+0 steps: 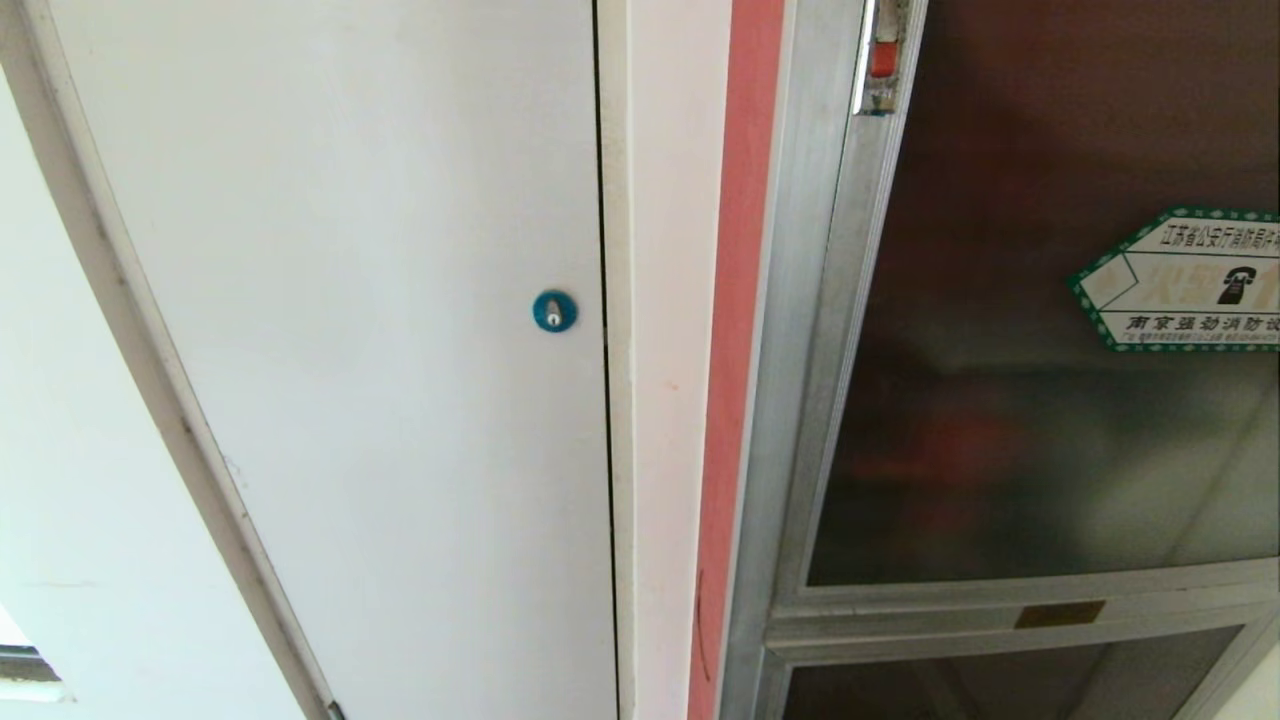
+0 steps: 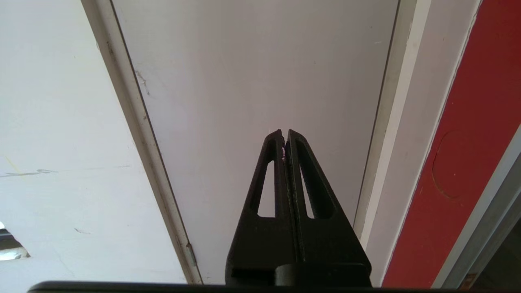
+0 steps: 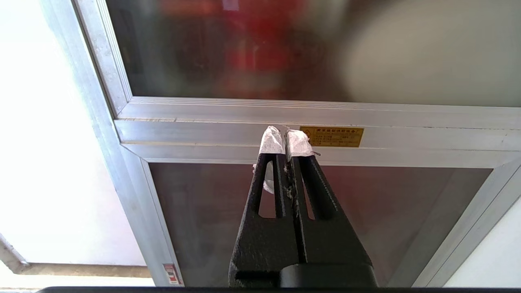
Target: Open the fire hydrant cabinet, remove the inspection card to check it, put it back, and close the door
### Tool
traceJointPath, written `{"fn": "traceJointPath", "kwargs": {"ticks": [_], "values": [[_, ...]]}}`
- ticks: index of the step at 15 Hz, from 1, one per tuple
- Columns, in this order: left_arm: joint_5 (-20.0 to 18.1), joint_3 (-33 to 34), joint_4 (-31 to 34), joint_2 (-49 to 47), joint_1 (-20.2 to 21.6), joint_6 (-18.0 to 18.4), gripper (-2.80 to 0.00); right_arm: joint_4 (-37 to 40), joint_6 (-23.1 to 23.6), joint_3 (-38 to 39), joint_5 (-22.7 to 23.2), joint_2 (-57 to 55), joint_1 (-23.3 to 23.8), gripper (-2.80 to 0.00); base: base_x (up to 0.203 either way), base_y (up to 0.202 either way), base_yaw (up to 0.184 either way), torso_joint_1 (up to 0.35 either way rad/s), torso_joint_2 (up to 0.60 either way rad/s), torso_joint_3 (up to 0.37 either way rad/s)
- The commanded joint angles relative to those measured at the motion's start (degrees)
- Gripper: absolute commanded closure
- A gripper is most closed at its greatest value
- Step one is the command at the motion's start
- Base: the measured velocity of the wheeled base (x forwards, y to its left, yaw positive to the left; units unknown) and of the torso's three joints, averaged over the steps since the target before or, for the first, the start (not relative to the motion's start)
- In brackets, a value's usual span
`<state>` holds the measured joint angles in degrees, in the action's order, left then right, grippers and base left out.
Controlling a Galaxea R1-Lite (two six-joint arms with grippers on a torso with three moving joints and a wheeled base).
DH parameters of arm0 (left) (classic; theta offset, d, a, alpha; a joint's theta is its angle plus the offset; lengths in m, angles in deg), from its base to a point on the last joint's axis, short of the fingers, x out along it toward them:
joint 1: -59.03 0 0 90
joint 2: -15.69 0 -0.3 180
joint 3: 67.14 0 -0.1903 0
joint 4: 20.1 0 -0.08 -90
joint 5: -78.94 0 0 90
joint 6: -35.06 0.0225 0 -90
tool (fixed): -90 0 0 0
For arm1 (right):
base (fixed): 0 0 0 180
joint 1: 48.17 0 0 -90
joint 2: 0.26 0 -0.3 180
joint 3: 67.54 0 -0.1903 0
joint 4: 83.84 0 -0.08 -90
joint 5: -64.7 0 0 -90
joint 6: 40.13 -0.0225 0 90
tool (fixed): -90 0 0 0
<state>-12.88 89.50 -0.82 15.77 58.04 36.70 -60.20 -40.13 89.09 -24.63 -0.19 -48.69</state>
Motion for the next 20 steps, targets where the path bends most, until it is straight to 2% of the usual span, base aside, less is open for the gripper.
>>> {"fn": "traceJointPath", "kwargs": {"ticks": [1, 11, 13, 15, 20], "values": [[0.0, 1.6, 0.0, 0.0, -0.1, 0.0, 0.00, 0.1, 0.2, 0.0, 0.1, -0.1, 0.0, 0.00, 0.000, 0.000, 0.000, 0.000, 0.00, 0.000], [0.0, 1.6, 0.0, 0.0, 0.0, 0.0, 0.00, 0.1, -0.9, -1.5, -0.3, -0.1, 0.0, 0.00, 0.000, 0.000, 0.000, 0.000, 0.00, 0.000], [0.0, 1.6, 0.0, 0.0, 0.0, 0.0, 0.00, 2.3, -0.7, -6.8, -0.3, -0.2, 0.0, 0.00, 0.000, 0.000, 0.000, 0.000, 0.00, 0.000], [0.0, 1.6, 0.0, 0.0, -0.1, 0.0, 0.00, 7.8, -0.2, -14.2, 1.2, -2.2, 0.0, 0.00, 0.000, 0.000, 0.000, 0.000, 0.00, 0.000], [0.0, 1.6, 0.0, 0.0, 0.0, 0.0, 0.00, 11.4, 0.4, -30.9, 8.1, -21.6, -0.1, 0.00, 0.000, 0.000, 0.000, 0.000, 0.00, 0.000]]}}
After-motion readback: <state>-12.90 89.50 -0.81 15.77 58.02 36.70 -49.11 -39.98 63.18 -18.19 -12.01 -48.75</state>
